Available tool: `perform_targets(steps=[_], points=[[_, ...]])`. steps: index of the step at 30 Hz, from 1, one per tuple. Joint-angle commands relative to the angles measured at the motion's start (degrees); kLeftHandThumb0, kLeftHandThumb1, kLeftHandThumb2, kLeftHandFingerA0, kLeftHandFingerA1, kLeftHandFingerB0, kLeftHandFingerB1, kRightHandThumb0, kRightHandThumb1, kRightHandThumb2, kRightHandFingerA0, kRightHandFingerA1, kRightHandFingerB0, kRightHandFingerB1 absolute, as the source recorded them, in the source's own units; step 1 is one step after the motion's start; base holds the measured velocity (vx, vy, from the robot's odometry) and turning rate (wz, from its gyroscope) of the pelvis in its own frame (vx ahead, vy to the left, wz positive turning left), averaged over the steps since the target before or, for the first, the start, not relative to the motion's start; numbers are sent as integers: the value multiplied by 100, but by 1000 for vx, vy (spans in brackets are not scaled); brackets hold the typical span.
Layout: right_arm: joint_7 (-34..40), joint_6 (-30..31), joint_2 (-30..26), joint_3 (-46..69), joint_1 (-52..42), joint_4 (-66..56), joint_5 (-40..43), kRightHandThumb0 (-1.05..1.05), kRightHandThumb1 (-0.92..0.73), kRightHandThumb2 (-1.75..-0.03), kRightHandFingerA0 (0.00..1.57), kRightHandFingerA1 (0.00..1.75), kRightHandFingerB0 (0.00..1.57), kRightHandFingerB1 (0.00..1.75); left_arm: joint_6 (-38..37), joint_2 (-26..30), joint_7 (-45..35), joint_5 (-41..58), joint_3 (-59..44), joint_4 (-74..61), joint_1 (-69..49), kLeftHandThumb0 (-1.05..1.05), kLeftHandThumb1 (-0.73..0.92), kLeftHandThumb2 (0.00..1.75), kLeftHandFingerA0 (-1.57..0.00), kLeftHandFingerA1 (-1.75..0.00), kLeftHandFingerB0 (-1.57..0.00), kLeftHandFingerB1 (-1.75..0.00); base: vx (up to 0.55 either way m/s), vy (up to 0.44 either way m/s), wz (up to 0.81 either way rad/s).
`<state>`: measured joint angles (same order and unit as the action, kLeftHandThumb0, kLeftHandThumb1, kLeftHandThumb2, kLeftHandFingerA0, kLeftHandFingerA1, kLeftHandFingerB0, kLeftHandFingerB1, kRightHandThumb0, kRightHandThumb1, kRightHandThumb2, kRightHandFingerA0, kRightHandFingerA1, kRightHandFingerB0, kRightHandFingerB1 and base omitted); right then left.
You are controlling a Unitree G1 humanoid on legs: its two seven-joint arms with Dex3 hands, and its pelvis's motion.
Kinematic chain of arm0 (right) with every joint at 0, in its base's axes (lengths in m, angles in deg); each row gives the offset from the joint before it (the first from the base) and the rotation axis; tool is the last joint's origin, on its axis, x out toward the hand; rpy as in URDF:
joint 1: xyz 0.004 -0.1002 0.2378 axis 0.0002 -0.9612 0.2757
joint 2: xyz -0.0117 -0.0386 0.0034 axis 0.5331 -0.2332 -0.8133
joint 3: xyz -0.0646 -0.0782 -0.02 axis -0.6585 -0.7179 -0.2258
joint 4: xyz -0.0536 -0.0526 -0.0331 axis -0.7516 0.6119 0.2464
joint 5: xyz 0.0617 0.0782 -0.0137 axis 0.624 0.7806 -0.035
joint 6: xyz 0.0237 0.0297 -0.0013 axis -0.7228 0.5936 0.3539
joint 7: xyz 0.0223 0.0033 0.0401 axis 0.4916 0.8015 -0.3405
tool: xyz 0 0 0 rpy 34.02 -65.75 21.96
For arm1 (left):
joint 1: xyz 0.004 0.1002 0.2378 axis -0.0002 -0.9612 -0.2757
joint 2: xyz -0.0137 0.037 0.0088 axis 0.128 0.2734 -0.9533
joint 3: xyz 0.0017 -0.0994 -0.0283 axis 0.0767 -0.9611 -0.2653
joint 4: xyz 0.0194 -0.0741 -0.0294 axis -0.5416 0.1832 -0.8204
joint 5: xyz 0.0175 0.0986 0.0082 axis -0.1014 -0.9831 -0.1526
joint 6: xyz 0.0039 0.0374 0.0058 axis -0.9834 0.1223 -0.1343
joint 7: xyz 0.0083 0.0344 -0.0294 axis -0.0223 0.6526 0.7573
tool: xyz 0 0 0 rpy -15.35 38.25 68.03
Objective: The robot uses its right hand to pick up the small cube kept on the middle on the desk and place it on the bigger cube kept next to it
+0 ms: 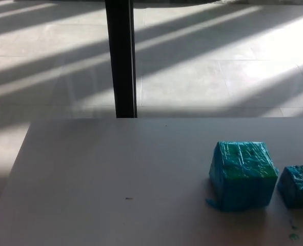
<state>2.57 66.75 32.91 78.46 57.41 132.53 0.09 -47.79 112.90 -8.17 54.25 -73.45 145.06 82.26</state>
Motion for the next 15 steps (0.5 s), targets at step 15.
perform_targets(steps=[15], points=[[428, 522, -897, 1382, 675, -612, 1229, -56, -78, -64, 82, 81, 52, 47, -76, 127, -428, 244, -77, 191, -26, -84, 62, 102, -45, -64, -33, -54, 0, 0, 0]])
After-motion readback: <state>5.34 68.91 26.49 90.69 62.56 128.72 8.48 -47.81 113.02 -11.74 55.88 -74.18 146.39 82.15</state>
